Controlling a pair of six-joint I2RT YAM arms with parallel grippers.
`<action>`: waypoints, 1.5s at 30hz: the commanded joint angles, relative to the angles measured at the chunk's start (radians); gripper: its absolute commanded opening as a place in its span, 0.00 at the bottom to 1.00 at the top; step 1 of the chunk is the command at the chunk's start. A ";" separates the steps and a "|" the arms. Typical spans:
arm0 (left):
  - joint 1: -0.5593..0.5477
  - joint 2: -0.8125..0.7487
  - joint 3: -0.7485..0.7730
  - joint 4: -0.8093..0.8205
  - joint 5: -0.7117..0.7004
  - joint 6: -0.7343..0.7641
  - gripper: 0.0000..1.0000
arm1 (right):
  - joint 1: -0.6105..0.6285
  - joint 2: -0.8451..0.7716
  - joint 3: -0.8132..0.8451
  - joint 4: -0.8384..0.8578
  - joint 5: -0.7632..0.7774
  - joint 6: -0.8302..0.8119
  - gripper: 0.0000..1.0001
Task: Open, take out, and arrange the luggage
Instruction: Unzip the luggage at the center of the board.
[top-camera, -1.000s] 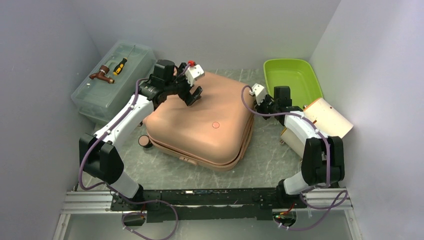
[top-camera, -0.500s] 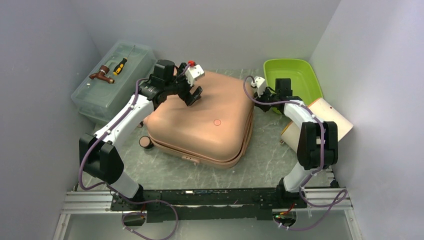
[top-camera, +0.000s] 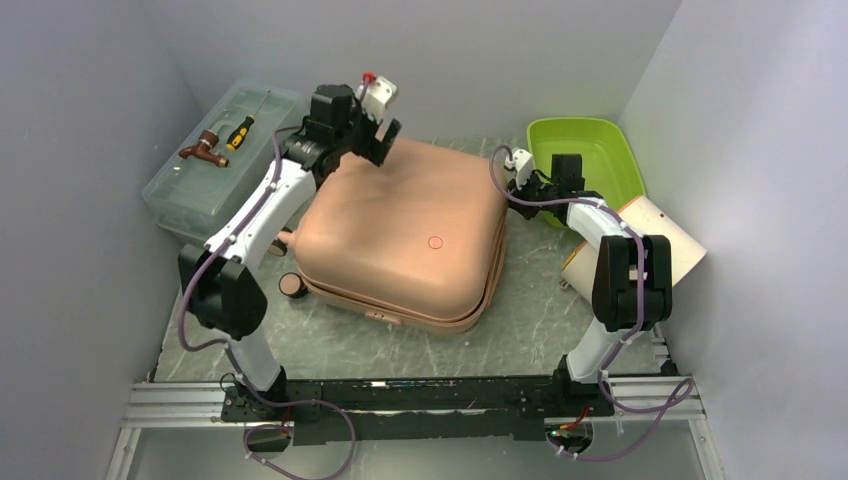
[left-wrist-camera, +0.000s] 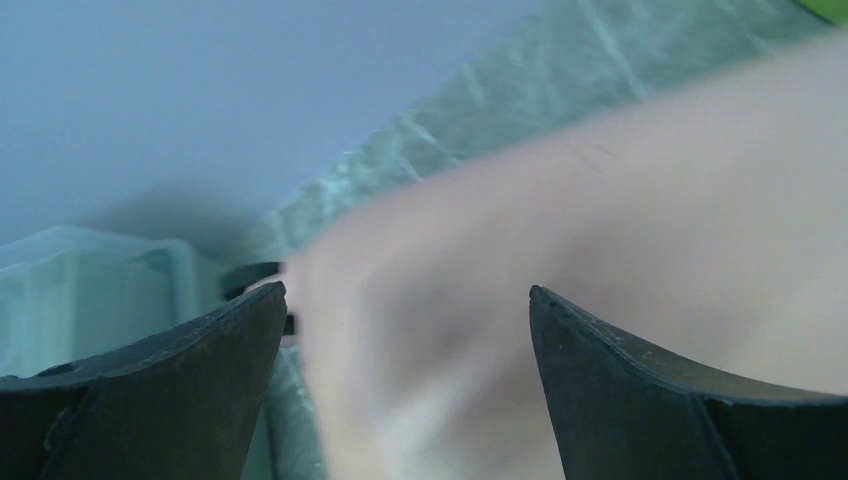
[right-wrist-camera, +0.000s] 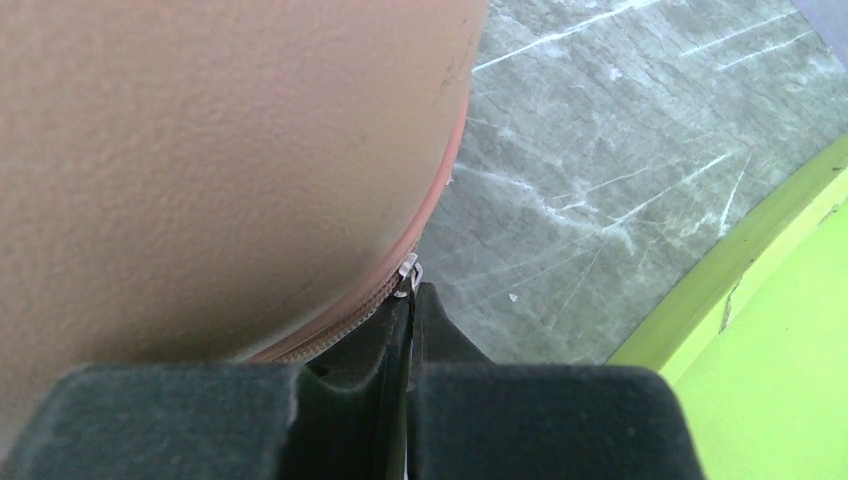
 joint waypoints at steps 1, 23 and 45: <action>0.067 0.113 0.165 0.013 -0.252 -0.187 0.98 | -0.015 -0.045 0.012 0.159 -0.027 0.050 0.00; 0.191 0.586 0.505 -0.172 0.253 -0.519 0.74 | -0.045 0.047 0.067 0.128 -0.053 0.040 0.00; 0.107 0.615 0.362 -0.227 0.483 -0.343 0.40 | -0.059 0.417 0.550 -0.194 -0.372 -0.258 0.00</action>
